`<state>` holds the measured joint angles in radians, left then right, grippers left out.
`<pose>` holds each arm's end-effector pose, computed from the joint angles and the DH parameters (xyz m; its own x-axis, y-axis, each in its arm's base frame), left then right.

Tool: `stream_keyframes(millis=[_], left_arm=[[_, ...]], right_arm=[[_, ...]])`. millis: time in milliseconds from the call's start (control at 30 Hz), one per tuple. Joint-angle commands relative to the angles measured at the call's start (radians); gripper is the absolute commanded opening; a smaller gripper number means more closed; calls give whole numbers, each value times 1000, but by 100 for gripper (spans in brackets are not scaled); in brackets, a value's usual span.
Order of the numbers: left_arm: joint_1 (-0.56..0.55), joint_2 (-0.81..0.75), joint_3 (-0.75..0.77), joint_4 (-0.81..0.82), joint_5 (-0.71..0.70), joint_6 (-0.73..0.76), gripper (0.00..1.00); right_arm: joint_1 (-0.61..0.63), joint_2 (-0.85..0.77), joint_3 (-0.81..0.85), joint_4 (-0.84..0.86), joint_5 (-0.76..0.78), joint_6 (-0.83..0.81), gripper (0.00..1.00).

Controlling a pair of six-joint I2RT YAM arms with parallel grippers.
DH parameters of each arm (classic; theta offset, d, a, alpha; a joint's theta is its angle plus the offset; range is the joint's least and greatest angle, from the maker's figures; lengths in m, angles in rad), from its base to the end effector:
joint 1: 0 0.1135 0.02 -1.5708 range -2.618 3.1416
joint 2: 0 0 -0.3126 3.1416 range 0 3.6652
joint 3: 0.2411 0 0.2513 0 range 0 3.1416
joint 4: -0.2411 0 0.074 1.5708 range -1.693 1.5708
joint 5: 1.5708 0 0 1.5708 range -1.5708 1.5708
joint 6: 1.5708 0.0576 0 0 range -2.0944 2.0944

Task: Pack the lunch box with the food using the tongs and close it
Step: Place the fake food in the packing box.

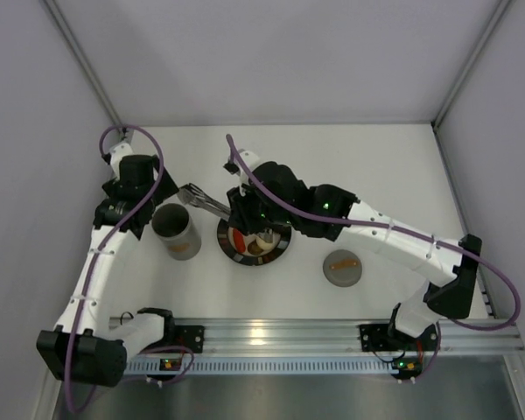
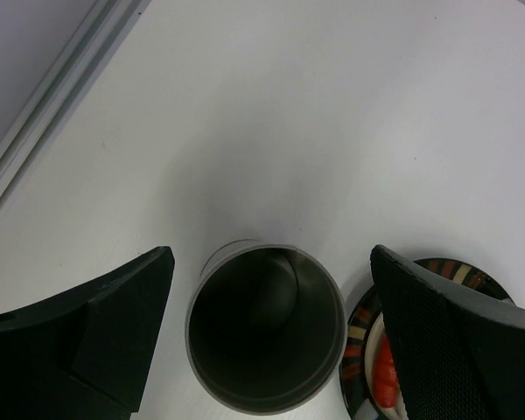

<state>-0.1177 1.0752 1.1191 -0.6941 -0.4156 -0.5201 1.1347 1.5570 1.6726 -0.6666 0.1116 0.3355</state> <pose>0.2146 -0.0020 0.3824 -0.4165 -0.4086 -0.8122 -0.4825 0.8565 -0.1835 0.1591 0.3263 0.4451 -0.4922 -0.2815 -0.8237 -0.7399 0.6338 0.2255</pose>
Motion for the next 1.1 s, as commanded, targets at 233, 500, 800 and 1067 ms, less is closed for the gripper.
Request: stream_keyframes(millis=[233,500,800,1067], left_arm=[[110,58,113,25,44,-55,99],[167,72,104,45,100,-58,99],[210,68,99,57,156,-50,99],[211,63,94,64,170,-49,99]], right_arm=[[46,90,91,93,-107,-26,13],[48,153,125,98,-136,-27,13],[48,213,176,84,-118,-30,18],[48,224,193,71,-82,-33,30]])
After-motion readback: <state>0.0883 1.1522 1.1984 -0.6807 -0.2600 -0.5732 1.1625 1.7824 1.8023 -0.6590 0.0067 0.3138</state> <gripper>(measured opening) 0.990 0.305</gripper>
